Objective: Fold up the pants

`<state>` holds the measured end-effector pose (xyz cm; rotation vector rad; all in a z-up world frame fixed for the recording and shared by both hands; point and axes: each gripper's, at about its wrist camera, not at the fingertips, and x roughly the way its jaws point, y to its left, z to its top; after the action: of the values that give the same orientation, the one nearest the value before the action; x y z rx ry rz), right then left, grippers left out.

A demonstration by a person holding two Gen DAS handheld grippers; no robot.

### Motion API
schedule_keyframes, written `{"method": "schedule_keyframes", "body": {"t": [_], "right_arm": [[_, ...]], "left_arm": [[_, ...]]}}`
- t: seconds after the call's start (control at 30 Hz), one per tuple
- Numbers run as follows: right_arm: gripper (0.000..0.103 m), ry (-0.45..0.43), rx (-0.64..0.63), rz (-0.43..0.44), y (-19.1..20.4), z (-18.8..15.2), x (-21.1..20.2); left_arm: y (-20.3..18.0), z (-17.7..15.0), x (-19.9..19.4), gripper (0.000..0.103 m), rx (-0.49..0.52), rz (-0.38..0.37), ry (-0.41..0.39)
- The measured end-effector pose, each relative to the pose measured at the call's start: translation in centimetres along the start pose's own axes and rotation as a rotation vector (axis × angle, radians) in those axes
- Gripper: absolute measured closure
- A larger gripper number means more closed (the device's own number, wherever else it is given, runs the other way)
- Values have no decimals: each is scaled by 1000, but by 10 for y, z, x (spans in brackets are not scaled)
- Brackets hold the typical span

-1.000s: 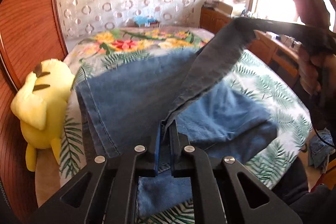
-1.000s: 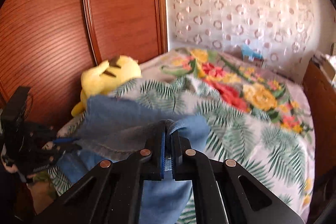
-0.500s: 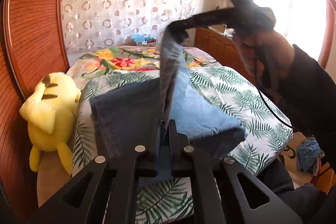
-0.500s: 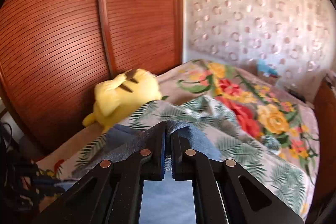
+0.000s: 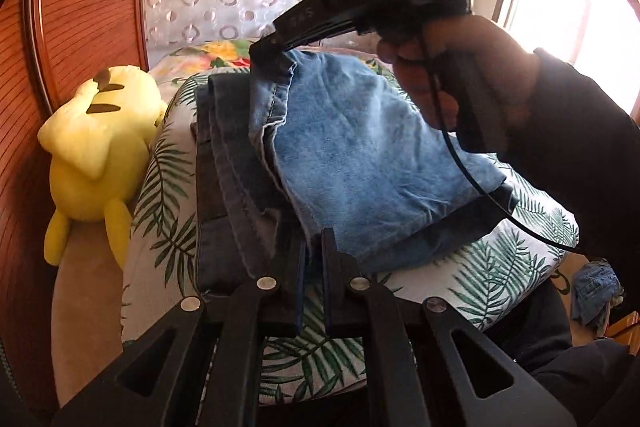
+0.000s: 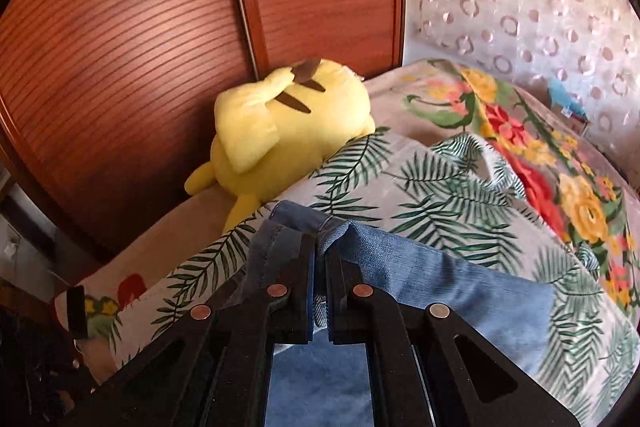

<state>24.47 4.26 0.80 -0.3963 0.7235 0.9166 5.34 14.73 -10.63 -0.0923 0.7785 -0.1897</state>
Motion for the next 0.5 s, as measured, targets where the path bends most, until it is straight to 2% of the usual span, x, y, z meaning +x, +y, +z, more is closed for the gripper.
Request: {"method": "schedule_keyframes", "body": {"t": [0.2,0.3,0.4,0.5], "right_arm": [[96,10,44,-23,1,10,10],[87,-30,42,-15,8,7,-5],[68,-62,36,-16,7,1,-21],[63,-87,31,-21,4,-6,-36]], "left_arm": [[1,-2,3,95,-4,3,8],[0,-2,3,95,-2,8,11],[2,-1,5,95,-2,15,15],[1,0,4,95,2,20,13]]}}
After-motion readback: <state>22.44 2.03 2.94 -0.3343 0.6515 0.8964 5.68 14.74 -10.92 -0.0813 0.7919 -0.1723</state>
